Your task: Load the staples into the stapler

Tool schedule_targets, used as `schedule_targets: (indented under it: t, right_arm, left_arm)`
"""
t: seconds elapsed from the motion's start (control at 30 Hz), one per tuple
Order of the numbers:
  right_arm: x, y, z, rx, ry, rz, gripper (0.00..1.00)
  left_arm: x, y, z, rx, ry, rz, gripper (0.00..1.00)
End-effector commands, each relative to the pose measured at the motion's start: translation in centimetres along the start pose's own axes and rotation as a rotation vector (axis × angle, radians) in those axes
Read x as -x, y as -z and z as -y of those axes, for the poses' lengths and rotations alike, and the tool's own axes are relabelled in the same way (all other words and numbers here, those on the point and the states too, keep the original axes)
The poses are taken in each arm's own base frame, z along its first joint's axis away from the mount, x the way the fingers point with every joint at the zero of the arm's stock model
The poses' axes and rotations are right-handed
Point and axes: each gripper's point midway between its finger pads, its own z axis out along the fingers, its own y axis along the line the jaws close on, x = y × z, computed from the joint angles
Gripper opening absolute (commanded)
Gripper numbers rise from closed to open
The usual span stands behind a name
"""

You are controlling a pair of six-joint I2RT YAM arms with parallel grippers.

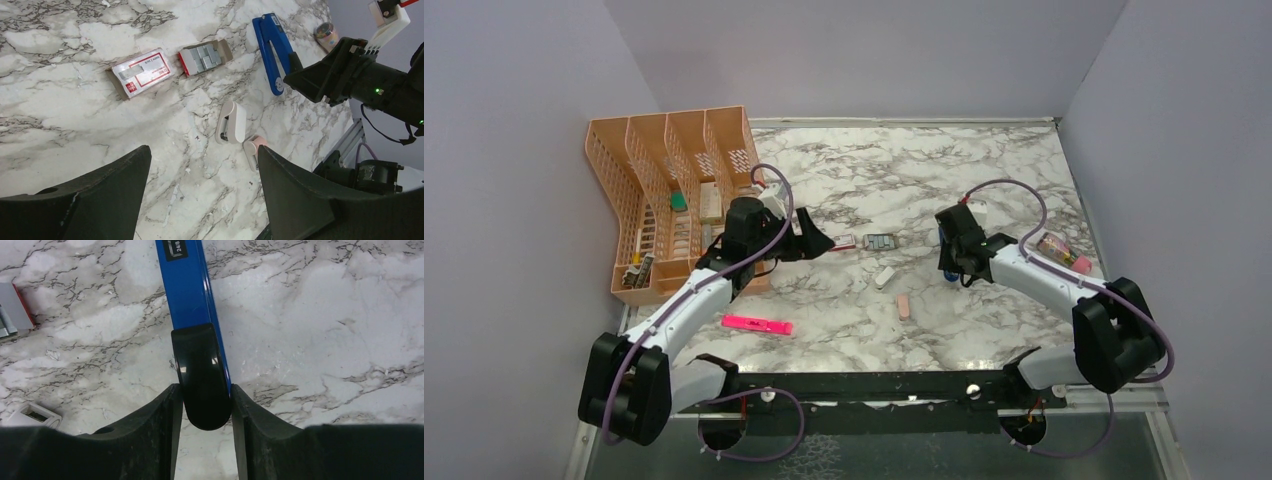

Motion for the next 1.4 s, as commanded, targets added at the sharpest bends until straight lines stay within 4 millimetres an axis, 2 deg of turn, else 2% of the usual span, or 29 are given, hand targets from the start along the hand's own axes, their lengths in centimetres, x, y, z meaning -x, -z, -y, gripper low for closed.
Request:
schedule_targets:
  t: [0.0, 0.17, 0.33, 0.5, 0.67, 0.9, 1.03, 1.37]
  right_arm:
    - [1.3, -0.4, -1.5, 0.061, 0.045, 0.029, 0.41]
    - [1.4, -0.6, -2.1, 0.077, 0.047, 0.011, 0.29]
    - [1.7, 0.3, -3.3, 0.157, 0.021, 0.023, 0.26]
    - [0.8, 1.8, -5.2, 0.299, -0.111, 0.003, 0.23]
    - [-0.2, 2.7, -5.6, 0.363, -0.277, 0.004, 0.21]
    - [0.1, 4.0, -5.7, 0.417, -0.421, 0.032, 0.20]
    - [0.2, 4.3, -5.8, 0.444, -0.473, 0.048, 0.20]
    - [1.0, 5.0, -6.1, 0.477, -0.493, 0.069, 0.19]
  left_arm:
    - [-0.3, -0.7, 0.2, -0.009, 0.019, -0.021, 0.79]
    - [-1.0, -1.9, 0.7, -0.023, 0.033, -0.050, 0.79]
    - [-1.9, -3.8, 2.5, -0.068, 0.040, -0.071, 0.80]
    - [-2.7, -6.8, 3.8, -0.057, 0.089, -0.084, 0.80]
    - [-4.1, -10.1, 6.2, -0.074, 0.103, -0.097, 0.80]
    - [-6.1, -14.4, 7.8, -0.074, 0.081, -0.144, 0.63]
    - [-7.4, -16.3, 8.6, -0.095, 0.060, -0.185, 0.59]
    - [-11.0, -18.6, 9.7, -0.184, 0.034, -0.329, 0.44]
